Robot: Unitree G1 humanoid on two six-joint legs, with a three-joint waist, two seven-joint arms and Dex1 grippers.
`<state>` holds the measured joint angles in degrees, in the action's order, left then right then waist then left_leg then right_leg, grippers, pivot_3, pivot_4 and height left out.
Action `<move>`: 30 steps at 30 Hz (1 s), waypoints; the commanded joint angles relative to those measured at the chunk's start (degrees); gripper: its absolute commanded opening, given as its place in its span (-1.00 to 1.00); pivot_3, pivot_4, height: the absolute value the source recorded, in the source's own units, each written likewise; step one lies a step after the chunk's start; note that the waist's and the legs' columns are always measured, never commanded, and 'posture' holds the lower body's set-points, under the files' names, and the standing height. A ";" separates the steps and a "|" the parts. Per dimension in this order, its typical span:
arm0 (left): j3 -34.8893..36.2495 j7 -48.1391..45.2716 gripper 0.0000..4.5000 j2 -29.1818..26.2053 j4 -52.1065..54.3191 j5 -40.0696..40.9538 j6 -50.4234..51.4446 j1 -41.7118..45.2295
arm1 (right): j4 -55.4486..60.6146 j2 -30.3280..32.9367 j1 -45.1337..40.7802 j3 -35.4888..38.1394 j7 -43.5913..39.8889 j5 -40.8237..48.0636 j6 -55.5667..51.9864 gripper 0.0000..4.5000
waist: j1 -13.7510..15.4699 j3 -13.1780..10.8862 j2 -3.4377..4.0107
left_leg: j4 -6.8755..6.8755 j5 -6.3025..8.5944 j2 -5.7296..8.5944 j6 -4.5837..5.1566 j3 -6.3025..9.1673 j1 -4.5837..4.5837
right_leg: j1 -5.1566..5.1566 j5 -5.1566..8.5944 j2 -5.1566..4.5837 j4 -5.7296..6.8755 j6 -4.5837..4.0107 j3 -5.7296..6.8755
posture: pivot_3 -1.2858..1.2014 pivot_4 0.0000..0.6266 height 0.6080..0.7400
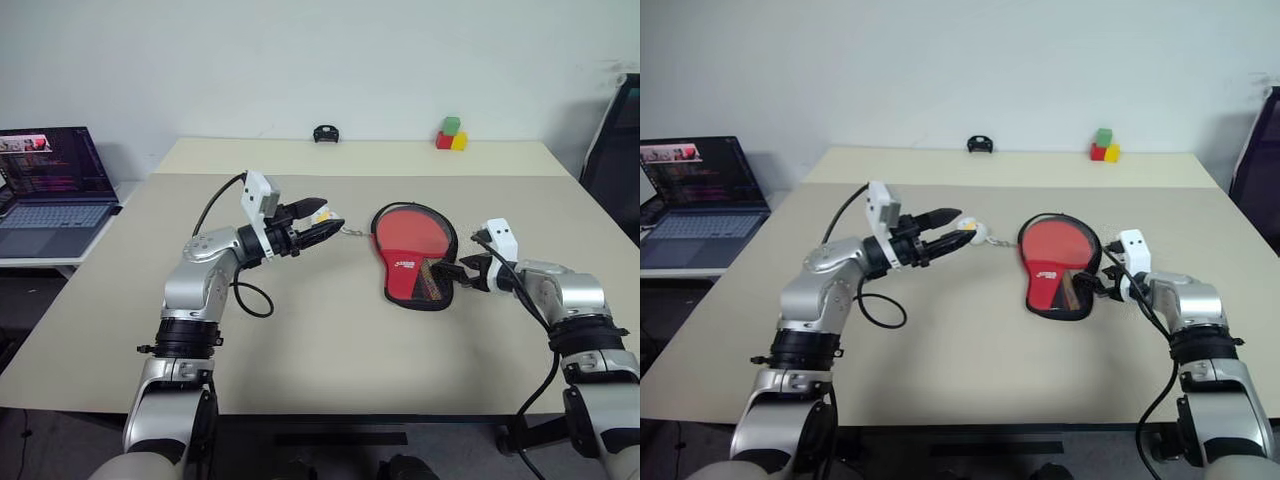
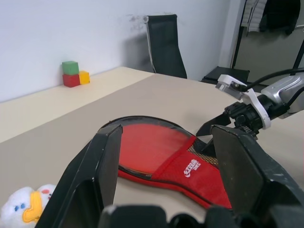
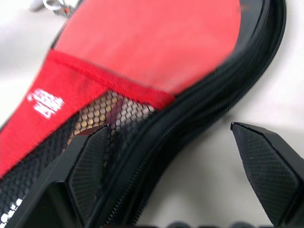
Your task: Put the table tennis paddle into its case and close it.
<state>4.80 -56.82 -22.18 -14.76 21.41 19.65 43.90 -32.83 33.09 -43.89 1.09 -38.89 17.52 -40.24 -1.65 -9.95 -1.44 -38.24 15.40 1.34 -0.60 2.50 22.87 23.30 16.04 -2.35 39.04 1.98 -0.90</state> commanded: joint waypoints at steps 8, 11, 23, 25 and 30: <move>0.17 0.49 0.44 -2.08 1.95 0.61 -0.51 0.42 | -4.32 -2.14 -3.33 -0.16 -3.91 -1.72 1.86 1.00 | -0.27 0.01 0.01 | 0.00 0.00 -0.01 0.00 -0.02 -0.02 | 0.00 0.00 0.00 0.01 0.00 -0.02 | 0.03 -0.52 1.00; 0.16 0.44 0.44 -2.35 2.03 0.59 -0.46 0.22 | -5.97 -3.34 -4.39 -0.45 -3.83 -2.48 2.41 0.75 | -0.46 0.01 0.01 | 0.01 0.00 -0.05 0.00 -0.04 -0.05 | 0.00 -0.01 0.00 0.02 -0.02 -0.05 | 0.03 -0.52 1.00; -0.62 -2.69 0.44 -7.79 4.64 0.65 1.17 -5.82 | -6.42 -6.61 -5.24 -0.06 -4.16 -2.94 1.15 -0.97 | -1.44 0.02 0.02 | 0.01 0.00 -0.08 -0.01 -0.08 -0.14 | -0.02 -0.05 0.00 0.07 -0.07 -0.10 | 0.03 -0.52 1.00; -0.82 -4.28 0.44 -9.58 5.91 1.00 2.16 -7.95 | -4.88 -6.84 -4.81 -0.28 -4.55 -2.69 0.42 -0.99 | -1.64 0.02 0.02 | 0.04 0.00 -0.09 -0.01 -0.08 -0.16 | -0.02 -0.05 0.00 0.07 -0.08 -0.12 | 0.03 -0.52 1.00; -1.12 -9.43 0.44 -14.92 10.55 2.74 5.40 -14.65 | 4.03 -7.92 -1.91 -1.58 -5.46 -1.25 -3.63 -0.99 | -1.76 0.02 0.03 | 0.15 0.00 -0.14 -0.01 -0.07 -0.15 | 0.02 -0.04 0.02 0.01 -0.08 -0.11 | 0.03 -0.52 1.00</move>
<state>3.26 -64.50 -35.68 -7.75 22.59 24.24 29.77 -33.26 26.41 -46.43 0.83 -42.51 14.66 -42.13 -3.41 -9.92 -1.41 -38.07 15.41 1.19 -0.62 2.44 22.74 23.32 16.00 -2.33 39.03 1.90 -1.00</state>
